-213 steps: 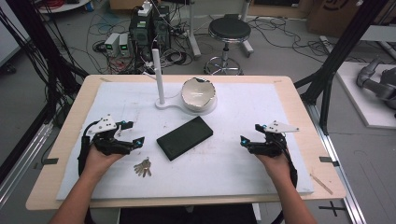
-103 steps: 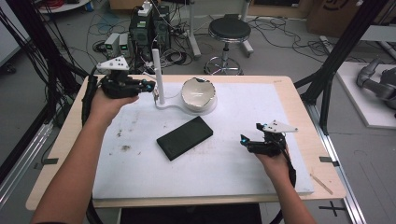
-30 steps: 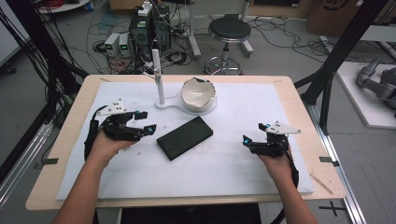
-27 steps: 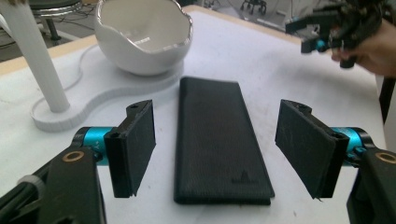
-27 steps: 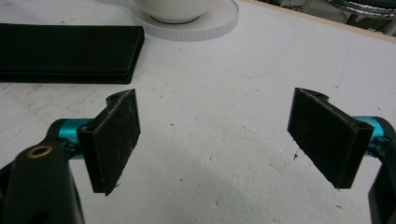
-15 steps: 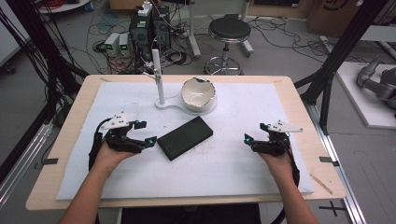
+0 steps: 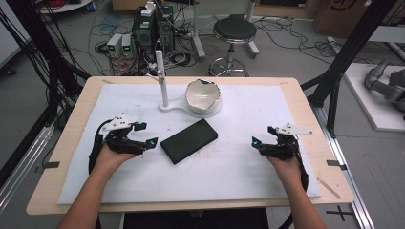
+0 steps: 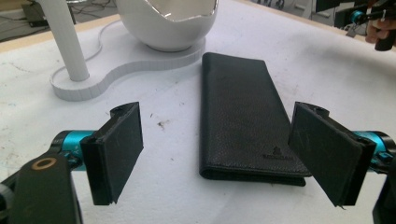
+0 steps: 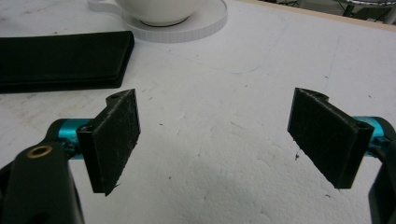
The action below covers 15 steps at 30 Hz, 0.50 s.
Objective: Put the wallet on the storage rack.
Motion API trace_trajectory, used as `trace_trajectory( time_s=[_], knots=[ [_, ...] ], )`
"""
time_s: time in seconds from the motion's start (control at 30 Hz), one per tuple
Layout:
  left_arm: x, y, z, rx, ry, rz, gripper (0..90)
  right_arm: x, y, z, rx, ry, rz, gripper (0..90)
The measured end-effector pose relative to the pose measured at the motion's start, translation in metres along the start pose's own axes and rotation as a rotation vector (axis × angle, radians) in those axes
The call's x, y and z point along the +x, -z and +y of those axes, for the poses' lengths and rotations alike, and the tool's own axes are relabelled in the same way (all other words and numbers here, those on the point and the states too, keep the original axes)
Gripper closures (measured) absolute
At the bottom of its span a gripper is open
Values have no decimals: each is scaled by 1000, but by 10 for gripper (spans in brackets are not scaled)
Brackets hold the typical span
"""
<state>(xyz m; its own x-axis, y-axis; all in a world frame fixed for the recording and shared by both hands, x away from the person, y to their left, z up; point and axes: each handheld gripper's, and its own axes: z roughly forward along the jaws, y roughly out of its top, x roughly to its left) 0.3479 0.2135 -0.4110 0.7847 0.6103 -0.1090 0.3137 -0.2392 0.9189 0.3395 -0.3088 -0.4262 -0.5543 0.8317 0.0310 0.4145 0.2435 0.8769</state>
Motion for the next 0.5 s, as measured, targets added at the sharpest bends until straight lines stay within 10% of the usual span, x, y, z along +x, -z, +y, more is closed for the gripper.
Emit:
trace_trajectory(
  time_s=[0.5],
  knots=[
    [7, -6, -2, 1, 55, -4, 182, 1, 1, 0, 1, 15, -2, 170]
  ],
)
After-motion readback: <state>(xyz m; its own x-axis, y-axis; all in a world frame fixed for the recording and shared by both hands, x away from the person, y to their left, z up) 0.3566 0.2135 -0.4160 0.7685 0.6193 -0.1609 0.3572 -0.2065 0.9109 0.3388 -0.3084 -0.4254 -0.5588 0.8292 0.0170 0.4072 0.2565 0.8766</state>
